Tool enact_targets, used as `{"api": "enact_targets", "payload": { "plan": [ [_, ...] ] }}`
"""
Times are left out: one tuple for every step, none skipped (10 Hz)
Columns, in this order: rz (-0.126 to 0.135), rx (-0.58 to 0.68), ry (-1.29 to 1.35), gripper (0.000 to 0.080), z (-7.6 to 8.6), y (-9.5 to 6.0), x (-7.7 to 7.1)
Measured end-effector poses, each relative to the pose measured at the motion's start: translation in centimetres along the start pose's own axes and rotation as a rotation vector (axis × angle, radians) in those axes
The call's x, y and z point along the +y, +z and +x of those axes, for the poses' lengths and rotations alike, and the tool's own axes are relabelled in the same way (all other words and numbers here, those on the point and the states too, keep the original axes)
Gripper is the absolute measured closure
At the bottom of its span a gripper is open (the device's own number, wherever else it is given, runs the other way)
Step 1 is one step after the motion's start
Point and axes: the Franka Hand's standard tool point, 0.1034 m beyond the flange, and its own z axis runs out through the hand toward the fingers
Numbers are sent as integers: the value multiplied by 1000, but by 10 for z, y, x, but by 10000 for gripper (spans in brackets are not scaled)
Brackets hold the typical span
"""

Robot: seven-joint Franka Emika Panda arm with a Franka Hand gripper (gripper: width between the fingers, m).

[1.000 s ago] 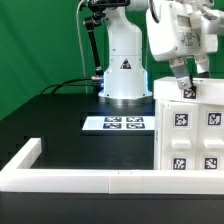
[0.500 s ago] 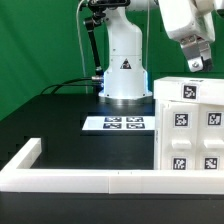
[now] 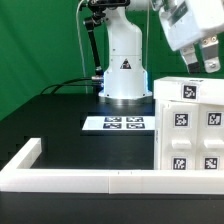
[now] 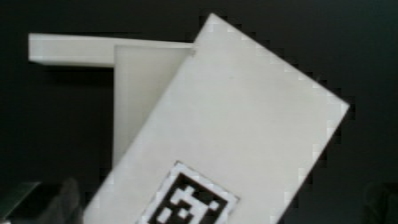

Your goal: Assemble cabinet

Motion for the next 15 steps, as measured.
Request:
{"api": "enact_targets", "payload": {
  "plan": [
    [-4,-4,-114,3,-1,1,-3],
    [-26,-17,-239,3,-4,1,-4],
    [-31,-17,-315,3,-6,0,-7],
    [-30,-16,-350,3,-5,1,-6],
    [-31,-17,-438,3,-4,1,-6],
    [-31,-18,-503,3,-4,1,-6],
    [-32,-18,-553,3,-4,1,-6],
    [-57,-12,-778,3,-2,-1,-5],
    [-73,-5,-935,3,0,-1,-4],
    [-97,-3,-1077,3,0,-2,-3],
    [-134,0,-1256,3,-2,-1,-2],
    [-169,-9,-1351,3,-7,0,2],
    [-194,-17,-1467,3,-7,0,3],
    [-193,-20,-1518,3,-5,-1,2],
    [-195,-24,-1566,3,-4,-1,2]
  ]
}}
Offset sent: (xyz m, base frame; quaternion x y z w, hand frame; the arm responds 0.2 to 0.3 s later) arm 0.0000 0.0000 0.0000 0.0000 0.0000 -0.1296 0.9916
